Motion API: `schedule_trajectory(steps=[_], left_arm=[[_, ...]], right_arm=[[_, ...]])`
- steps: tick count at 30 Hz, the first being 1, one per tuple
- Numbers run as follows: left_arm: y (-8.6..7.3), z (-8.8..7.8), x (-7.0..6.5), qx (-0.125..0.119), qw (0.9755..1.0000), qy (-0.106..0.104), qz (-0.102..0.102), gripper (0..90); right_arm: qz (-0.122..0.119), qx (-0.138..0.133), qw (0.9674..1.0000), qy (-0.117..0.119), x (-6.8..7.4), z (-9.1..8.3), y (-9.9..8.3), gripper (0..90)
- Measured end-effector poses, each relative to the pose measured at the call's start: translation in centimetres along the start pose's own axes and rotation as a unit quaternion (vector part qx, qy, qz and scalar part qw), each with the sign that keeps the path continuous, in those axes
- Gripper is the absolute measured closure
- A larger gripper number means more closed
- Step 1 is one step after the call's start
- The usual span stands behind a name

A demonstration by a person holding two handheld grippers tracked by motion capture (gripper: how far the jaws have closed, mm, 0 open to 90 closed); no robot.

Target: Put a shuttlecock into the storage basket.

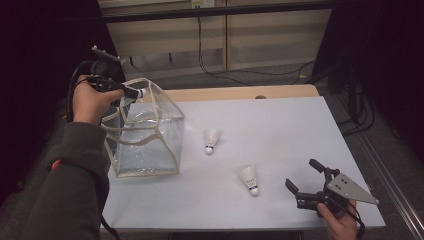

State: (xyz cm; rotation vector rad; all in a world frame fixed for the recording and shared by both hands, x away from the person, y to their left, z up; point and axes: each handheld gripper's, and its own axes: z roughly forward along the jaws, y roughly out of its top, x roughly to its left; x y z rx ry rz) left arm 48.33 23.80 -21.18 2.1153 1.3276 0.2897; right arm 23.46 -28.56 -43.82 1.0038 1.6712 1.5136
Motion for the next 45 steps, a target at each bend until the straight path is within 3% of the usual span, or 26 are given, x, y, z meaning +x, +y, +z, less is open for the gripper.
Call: schedule_trajectory(steps=[13, 45], left_arm=[[-0.3, 0.8, 0.5, 0.000, 0.9999, 0.007, -0.009, 88.6], [0.5, 2.9, 0.3, 0.012, 0.9998, 0.016, -0.003, 88.5]], right_arm=[[0.000, 0.001, 1.0000, 0.001, 0.0, 0.0, 0.0, 1.3], [0.000, -0.001, 1.0000, 0.001, -0.1, 0.0, 0.0, 1.3]])
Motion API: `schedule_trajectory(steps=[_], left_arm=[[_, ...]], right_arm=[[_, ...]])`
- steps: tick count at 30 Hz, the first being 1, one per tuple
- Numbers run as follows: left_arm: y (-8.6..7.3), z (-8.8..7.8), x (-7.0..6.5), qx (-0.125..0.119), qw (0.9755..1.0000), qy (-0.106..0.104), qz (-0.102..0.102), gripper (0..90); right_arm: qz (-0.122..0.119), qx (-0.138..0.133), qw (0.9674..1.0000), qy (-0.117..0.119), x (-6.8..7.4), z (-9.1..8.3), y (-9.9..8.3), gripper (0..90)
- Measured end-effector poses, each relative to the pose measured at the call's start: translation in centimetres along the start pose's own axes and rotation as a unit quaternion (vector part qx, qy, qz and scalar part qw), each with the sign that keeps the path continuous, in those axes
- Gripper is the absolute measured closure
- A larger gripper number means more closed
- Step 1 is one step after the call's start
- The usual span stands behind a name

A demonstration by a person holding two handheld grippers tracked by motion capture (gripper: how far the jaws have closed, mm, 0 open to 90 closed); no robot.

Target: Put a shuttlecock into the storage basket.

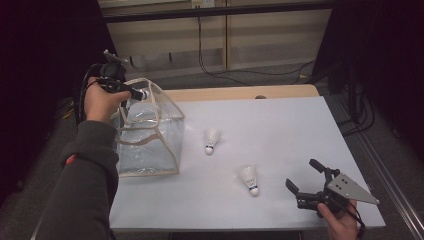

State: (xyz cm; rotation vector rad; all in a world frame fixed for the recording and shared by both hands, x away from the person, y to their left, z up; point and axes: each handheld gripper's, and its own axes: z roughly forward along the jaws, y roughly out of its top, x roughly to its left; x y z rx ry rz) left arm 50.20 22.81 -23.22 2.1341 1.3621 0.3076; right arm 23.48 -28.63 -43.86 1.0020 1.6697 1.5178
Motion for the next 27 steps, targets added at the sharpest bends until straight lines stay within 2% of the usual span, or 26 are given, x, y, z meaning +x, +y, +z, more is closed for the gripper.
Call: schedule_trajectory(steps=[27], left_arm=[[0.1, 1.2, 0.3, 0.001, 0.9999, 0.003, -0.011, 88.5]], right_arm=[[0.003, 0.001, 1.0000, -0.002, -0.1, -0.1, 0.0, 1.2]])
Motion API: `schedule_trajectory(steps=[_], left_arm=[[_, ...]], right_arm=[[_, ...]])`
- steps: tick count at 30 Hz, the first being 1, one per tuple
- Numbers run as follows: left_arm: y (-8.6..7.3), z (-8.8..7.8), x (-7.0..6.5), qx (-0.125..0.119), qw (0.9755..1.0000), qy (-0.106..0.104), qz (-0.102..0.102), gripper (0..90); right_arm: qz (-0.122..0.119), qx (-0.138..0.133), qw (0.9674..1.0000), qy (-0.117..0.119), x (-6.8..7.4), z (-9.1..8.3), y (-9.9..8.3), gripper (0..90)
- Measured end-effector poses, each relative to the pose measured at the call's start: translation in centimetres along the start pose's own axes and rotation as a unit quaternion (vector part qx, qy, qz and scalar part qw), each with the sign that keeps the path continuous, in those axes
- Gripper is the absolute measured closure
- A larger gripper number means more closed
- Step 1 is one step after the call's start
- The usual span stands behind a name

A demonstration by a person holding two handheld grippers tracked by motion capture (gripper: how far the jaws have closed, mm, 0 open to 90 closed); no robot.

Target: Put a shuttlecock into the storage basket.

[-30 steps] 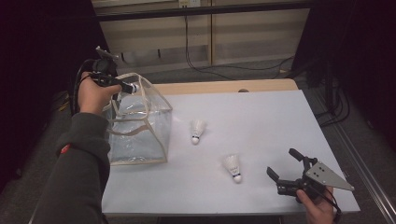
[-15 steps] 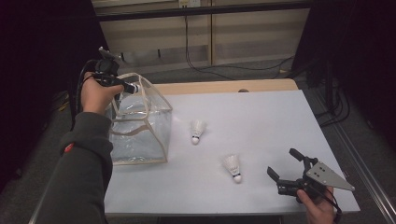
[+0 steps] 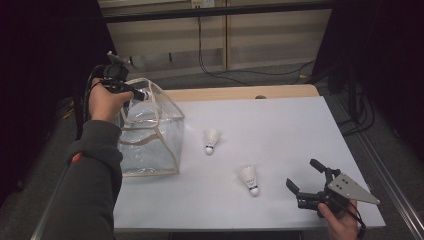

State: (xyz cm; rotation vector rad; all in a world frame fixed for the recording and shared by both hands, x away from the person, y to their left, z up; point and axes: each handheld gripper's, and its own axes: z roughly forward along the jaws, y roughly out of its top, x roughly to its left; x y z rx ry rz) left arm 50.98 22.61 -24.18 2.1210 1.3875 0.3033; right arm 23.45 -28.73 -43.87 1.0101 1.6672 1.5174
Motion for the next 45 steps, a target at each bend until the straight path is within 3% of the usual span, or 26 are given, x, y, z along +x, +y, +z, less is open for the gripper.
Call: schedule_trajectory(steps=[18, 45], left_arm=[[-0.2, 0.6, 0.8, -0.004, 0.9998, 0.013, -0.016, 88.3], [-0.1, 1.5, 1.3, 0.003, 0.9997, 0.021, -0.014, 87.8]], right_arm=[[0.001, -0.001, 1.0000, 0.000, 0.0, 0.0, 0.0, 1.2], [0.000, -0.001, 1.0000, -0.005, -0.2, -0.1, 0.0, 1.2]])
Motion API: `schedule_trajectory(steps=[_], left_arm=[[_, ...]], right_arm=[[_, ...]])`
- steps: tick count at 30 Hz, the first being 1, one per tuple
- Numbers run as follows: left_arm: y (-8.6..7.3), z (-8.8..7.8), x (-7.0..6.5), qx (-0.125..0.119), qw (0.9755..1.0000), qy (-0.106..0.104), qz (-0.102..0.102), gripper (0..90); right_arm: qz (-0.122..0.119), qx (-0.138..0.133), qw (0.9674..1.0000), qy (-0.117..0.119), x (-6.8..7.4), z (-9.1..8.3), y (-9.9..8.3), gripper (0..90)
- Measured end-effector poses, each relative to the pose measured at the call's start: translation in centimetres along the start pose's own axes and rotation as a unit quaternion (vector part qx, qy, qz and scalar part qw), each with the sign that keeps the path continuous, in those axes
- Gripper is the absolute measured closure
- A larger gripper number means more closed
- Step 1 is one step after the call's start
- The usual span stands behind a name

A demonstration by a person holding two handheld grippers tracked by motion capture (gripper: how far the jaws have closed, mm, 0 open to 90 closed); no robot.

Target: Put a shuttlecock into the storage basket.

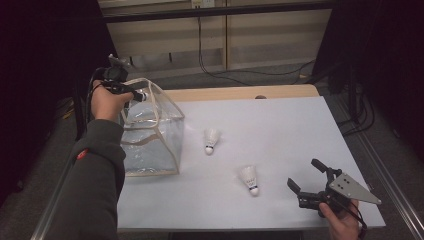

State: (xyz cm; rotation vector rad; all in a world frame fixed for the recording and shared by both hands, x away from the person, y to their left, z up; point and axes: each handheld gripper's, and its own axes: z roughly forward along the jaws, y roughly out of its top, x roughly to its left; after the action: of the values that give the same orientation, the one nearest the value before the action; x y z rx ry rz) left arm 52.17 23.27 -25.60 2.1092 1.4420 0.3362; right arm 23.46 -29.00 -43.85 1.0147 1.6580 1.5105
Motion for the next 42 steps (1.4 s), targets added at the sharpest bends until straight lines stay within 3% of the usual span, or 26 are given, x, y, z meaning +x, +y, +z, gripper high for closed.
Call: schedule_trajectory(steps=[17, 27, 42], left_arm=[[0.1, 0.9, 0.2, -0.002, 1.0000, 0.006, -0.002, 87.1], [-0.1, 0.7, 0.3, -0.010, 0.9999, 0.011, 0.007, 79.2], [-0.5, -0.7, -0.6, -0.024, 0.9995, -0.019, 0.006, 68.4]], right_arm=[[-0.001, 0.001, 1.0000, 0.001, 0.0, 0.0, 0.0, 1.2], [-0.001, 0.001, 1.0000, 0.001, 0.0, 0.0, 0.0, 1.3], [-0.002, 0.002, 1.0000, 0.002, 0.1, 0.0, 0.0, 1.3]])
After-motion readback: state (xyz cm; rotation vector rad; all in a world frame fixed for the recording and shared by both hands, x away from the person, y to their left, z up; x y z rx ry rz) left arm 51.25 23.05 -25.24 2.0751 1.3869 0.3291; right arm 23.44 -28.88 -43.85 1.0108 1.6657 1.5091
